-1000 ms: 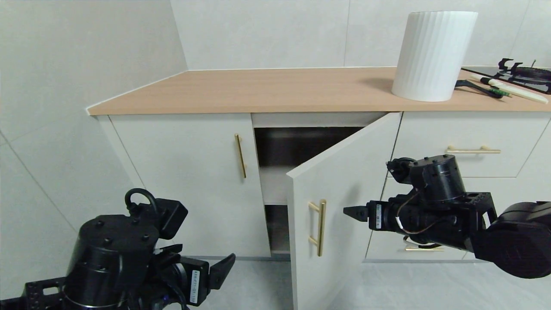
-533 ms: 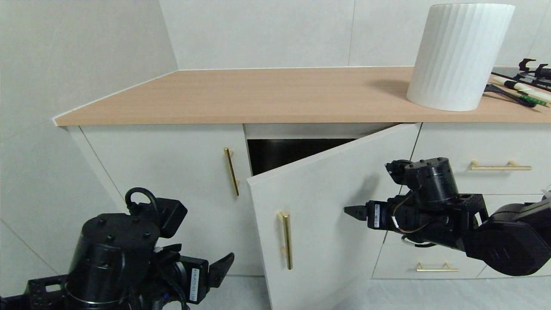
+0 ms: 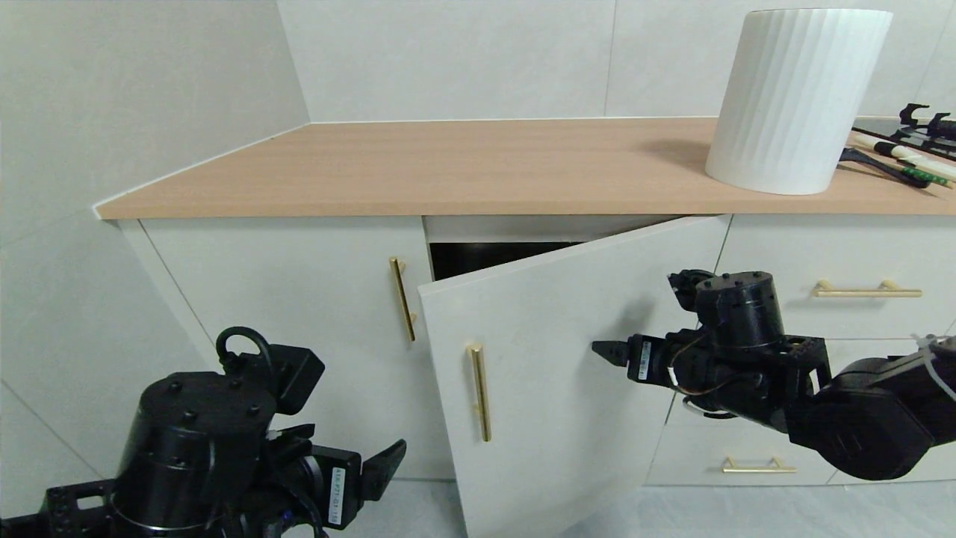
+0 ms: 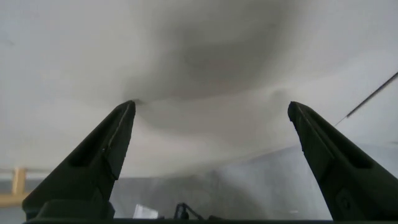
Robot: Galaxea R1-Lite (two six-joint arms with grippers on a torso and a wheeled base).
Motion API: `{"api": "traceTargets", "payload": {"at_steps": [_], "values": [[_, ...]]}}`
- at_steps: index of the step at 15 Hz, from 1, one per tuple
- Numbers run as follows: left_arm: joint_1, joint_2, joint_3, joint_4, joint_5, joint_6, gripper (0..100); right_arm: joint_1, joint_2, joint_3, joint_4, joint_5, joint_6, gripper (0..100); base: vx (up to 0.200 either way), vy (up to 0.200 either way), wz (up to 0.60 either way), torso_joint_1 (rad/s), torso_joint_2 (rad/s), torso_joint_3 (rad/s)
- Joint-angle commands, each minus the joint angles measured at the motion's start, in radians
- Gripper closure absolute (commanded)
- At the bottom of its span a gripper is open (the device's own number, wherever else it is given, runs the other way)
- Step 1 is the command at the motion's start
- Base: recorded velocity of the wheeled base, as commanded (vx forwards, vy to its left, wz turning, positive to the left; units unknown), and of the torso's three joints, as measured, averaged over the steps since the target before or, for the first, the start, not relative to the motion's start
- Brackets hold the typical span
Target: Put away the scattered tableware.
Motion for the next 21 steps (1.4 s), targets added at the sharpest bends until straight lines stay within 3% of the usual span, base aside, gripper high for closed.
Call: {"api": "traceTargets", "payload": {"at_steps": [1,21], "values": [[0.0,0.002,0.0,-0.001,0.001,0.0,0,0.0,0.034,-0.008,-0.017,-0.018,0.001,0,0.0,0.0,0.0,0.0,0.0,0.0],[0.001,0.005,-0.001,-0.001,0.001,0.0,0,-0.025,0.232,-0.146,-0.244,-0.293,0.041,0,0.0,0.0,0.0,0.0,0.0,0.0]]}}
